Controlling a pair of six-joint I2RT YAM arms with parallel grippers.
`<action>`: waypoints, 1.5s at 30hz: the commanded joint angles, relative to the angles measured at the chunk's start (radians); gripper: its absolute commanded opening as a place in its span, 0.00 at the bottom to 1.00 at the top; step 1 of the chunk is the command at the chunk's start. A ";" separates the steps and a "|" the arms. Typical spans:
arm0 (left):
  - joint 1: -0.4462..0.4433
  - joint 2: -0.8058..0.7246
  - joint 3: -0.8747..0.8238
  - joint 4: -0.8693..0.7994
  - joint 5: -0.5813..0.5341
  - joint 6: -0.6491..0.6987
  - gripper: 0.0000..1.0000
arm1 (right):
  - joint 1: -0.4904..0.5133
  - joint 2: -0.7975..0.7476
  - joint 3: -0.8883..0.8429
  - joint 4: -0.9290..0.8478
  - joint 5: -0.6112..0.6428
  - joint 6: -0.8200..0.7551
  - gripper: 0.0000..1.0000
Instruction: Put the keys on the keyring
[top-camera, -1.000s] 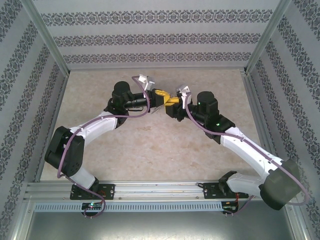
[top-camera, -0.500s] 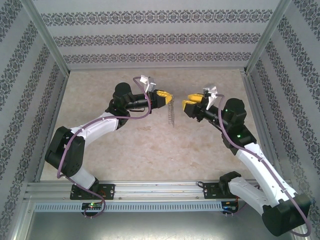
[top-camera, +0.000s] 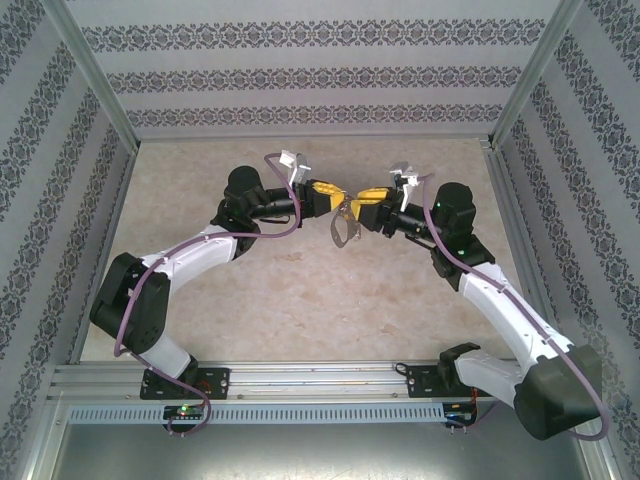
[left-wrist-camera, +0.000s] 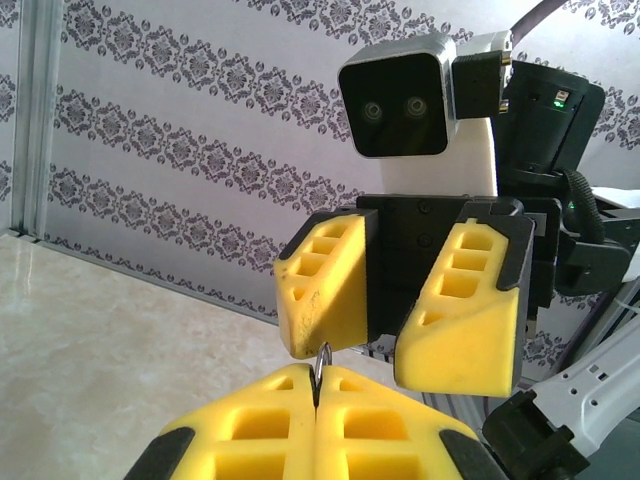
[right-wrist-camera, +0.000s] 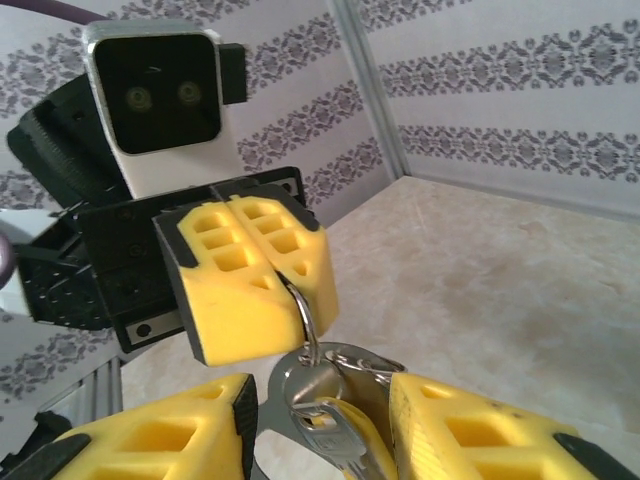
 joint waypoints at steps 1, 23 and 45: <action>-0.011 -0.019 0.001 0.083 0.027 -0.020 0.00 | -0.007 0.012 0.035 0.108 -0.105 0.030 0.40; -0.022 -0.022 0.010 0.065 0.033 -0.017 0.00 | -0.006 0.095 0.060 0.189 -0.150 0.079 0.24; -0.022 -0.048 0.020 -0.033 0.026 0.059 0.18 | -0.026 0.094 0.070 0.080 -0.174 -0.002 0.00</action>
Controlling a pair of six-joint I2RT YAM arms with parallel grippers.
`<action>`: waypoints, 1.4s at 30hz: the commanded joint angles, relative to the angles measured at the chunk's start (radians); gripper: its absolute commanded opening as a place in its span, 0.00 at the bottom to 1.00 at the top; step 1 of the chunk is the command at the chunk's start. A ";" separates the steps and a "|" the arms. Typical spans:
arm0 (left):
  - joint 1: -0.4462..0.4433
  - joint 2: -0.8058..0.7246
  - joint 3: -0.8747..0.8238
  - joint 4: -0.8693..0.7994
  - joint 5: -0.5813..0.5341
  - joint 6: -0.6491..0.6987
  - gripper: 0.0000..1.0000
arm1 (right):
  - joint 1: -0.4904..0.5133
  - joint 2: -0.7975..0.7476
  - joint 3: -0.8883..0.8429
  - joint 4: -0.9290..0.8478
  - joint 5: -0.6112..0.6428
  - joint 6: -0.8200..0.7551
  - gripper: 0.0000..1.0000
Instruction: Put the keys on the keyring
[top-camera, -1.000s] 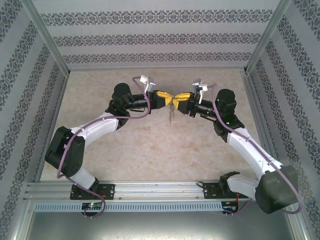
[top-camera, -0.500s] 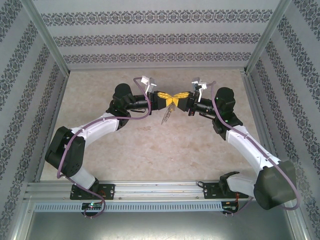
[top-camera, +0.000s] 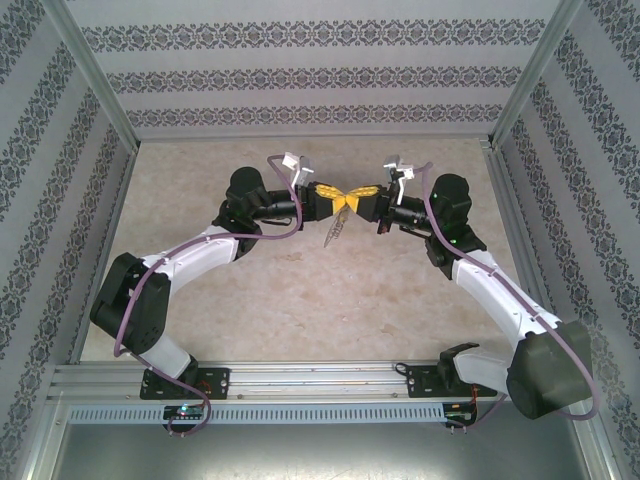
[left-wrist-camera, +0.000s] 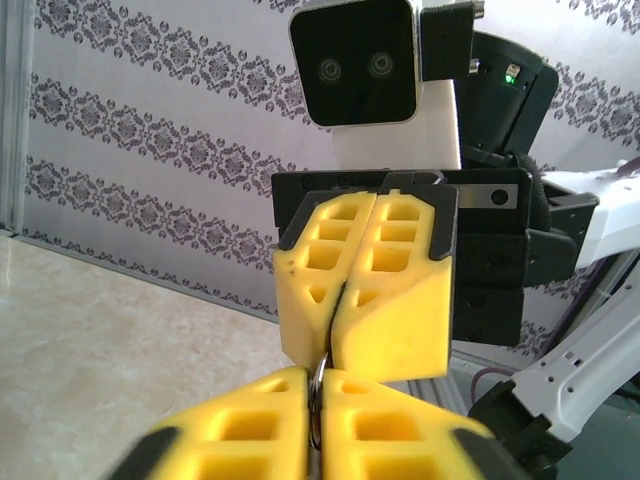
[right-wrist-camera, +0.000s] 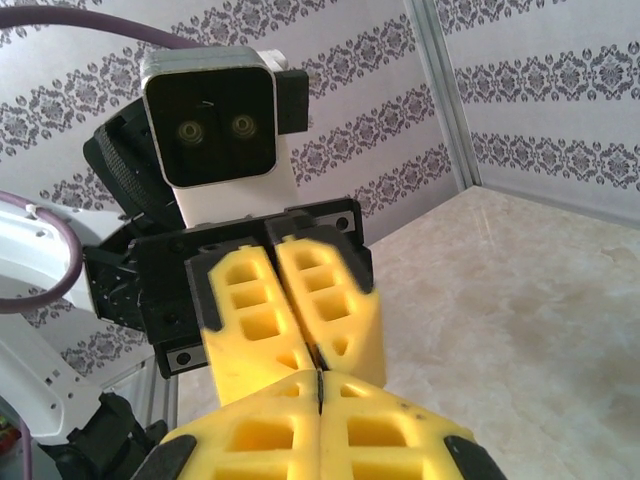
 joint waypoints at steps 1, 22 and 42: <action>-0.004 -0.061 0.019 -0.053 0.009 0.082 0.22 | -0.021 -0.012 0.044 -0.078 -0.023 -0.061 0.00; 0.082 -0.102 0.168 -0.676 0.125 0.429 0.55 | 0.018 0.143 0.437 -0.856 -0.010 -0.584 0.00; 0.081 -0.060 0.203 -0.774 0.198 0.471 0.50 | 0.093 0.192 0.531 -1.001 0.020 -0.677 0.00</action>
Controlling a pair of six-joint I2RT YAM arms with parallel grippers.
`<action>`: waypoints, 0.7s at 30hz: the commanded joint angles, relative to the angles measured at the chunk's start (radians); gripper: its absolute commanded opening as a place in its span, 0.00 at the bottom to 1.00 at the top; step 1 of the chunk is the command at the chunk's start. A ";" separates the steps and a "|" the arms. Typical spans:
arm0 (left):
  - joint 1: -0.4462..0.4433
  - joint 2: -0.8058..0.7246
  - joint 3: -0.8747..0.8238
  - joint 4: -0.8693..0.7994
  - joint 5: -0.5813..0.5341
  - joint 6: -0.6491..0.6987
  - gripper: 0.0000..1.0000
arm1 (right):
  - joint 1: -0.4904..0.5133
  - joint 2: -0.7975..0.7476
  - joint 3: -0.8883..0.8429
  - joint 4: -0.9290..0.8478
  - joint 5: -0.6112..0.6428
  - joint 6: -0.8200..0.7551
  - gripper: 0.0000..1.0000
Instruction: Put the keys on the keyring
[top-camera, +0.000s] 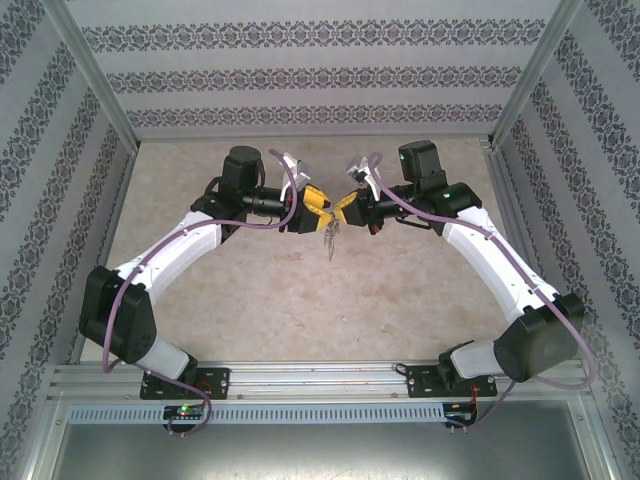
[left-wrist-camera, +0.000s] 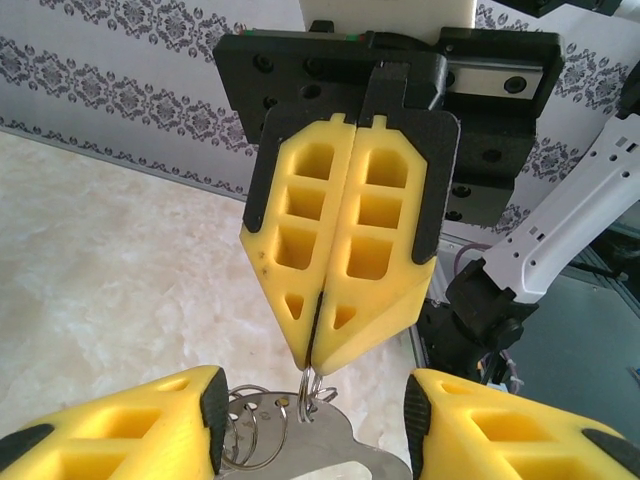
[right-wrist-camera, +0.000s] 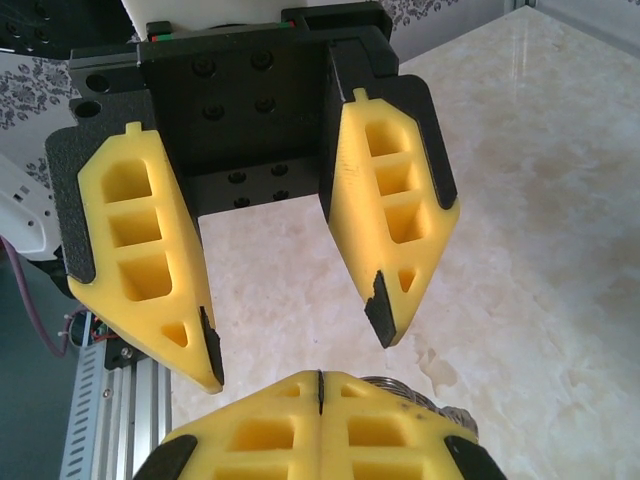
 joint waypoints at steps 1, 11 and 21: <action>0.005 0.009 0.022 -0.002 0.041 0.012 0.50 | 0.011 -0.007 0.040 -0.007 -0.013 -0.024 0.00; -0.006 0.026 0.025 0.022 0.053 -0.003 0.48 | 0.013 -0.011 0.042 0.001 -0.031 -0.018 0.00; -0.020 0.041 0.022 0.089 0.064 -0.046 0.39 | 0.020 -0.008 0.037 0.006 -0.032 -0.017 0.00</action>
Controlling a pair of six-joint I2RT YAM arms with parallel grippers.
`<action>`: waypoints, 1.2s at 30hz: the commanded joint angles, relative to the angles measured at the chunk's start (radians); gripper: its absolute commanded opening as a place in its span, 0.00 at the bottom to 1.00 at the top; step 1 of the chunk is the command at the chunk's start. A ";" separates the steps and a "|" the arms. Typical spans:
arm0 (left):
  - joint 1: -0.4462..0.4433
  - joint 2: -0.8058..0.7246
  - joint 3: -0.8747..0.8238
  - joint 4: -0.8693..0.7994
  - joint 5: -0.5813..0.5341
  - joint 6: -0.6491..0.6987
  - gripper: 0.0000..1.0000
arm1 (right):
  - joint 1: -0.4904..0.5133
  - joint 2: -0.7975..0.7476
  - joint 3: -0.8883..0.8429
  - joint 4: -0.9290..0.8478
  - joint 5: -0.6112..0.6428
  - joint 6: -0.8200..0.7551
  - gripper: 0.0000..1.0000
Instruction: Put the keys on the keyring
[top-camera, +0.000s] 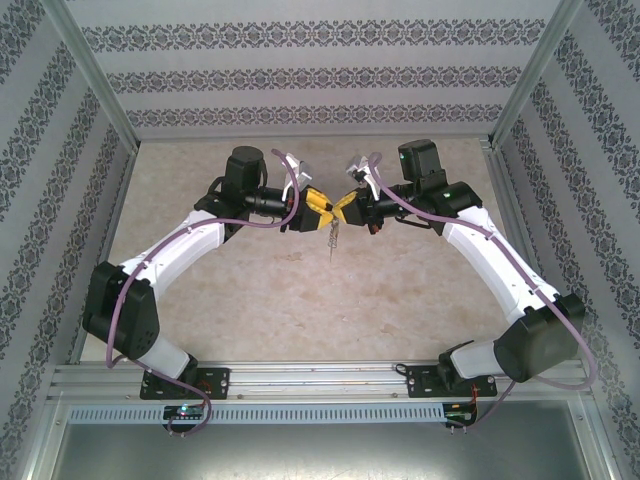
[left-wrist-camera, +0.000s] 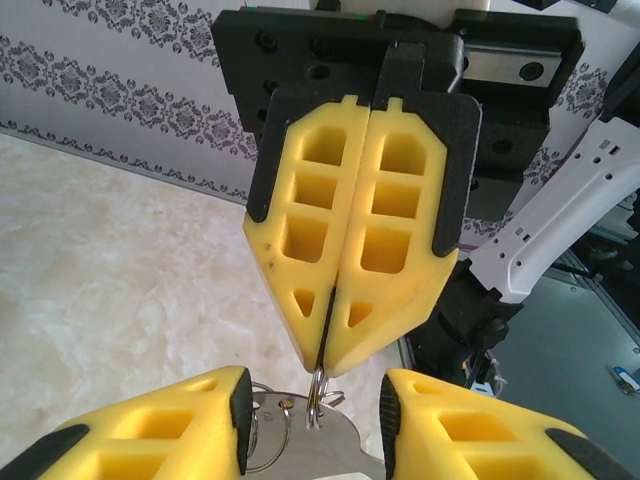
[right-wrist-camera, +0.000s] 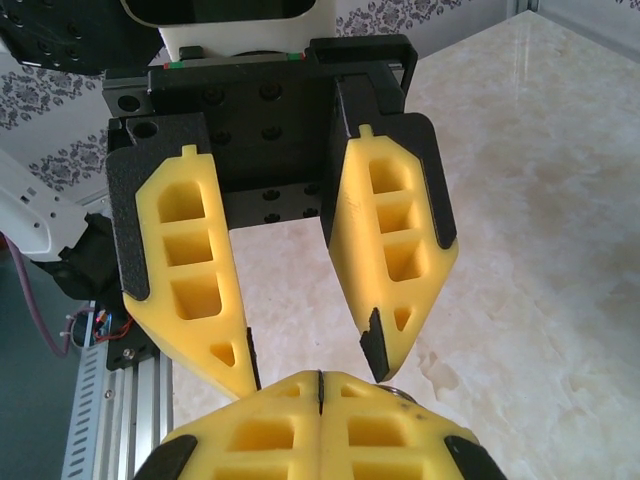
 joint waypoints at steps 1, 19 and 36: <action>-0.017 0.017 0.022 0.053 0.033 -0.017 0.38 | 0.014 -0.007 0.025 0.014 -0.032 -0.017 0.00; -0.027 0.023 -0.011 0.182 0.034 -0.080 0.15 | 0.014 -0.004 0.021 0.019 -0.029 -0.018 0.00; -0.028 -0.036 -0.148 0.430 -0.135 -0.155 0.00 | -0.003 -0.043 -0.028 0.142 -0.011 0.087 0.28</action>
